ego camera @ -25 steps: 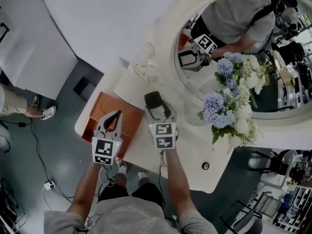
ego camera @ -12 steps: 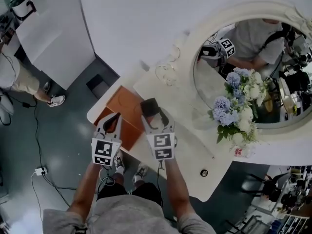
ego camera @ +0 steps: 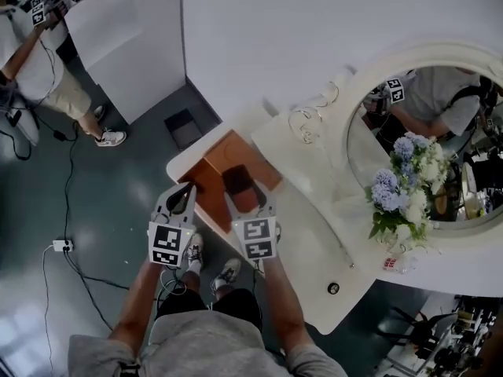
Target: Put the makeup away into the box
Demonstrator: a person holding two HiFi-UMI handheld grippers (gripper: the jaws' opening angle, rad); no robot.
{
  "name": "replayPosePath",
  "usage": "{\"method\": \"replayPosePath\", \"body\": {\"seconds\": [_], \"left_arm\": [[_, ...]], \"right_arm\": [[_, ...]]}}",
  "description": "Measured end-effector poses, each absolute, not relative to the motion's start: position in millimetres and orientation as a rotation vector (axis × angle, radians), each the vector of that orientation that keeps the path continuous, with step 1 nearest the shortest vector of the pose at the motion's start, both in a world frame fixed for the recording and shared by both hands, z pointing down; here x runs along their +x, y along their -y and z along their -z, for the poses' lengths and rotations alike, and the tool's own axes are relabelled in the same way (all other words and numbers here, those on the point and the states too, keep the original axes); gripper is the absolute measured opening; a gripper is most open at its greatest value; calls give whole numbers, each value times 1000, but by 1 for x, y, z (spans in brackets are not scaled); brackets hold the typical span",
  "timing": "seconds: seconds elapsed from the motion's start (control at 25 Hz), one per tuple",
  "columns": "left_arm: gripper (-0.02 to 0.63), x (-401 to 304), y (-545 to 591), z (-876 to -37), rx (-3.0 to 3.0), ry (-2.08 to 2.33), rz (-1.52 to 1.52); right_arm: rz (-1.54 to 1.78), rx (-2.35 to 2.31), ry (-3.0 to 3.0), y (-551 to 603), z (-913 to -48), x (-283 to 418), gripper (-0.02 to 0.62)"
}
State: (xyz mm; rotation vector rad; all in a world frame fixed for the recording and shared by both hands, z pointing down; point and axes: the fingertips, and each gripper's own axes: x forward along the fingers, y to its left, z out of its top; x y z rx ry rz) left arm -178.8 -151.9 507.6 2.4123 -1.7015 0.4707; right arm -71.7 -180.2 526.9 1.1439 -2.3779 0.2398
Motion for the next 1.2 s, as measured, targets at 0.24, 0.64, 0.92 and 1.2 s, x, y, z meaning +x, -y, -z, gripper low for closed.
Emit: {"method": "replayPosePath", "body": {"seconds": [0.24,0.64,0.92,1.2], "left_arm": [[2,-204,131,-525,2335,1745,-476],[2,-222,120,-564,2256,1737,-482],[2,-230,122,-583,2233,1713,-489],[2,-238,132,-594,2225,1694,-499]], "right_arm": [[-254,1046,2365,165,-557,-99,299],[-321,940,2298,154,-619,-117,299],[-347,883,2231,154,-654,-122,299],[-348,836,2163,158,-673,-127,299]]}}
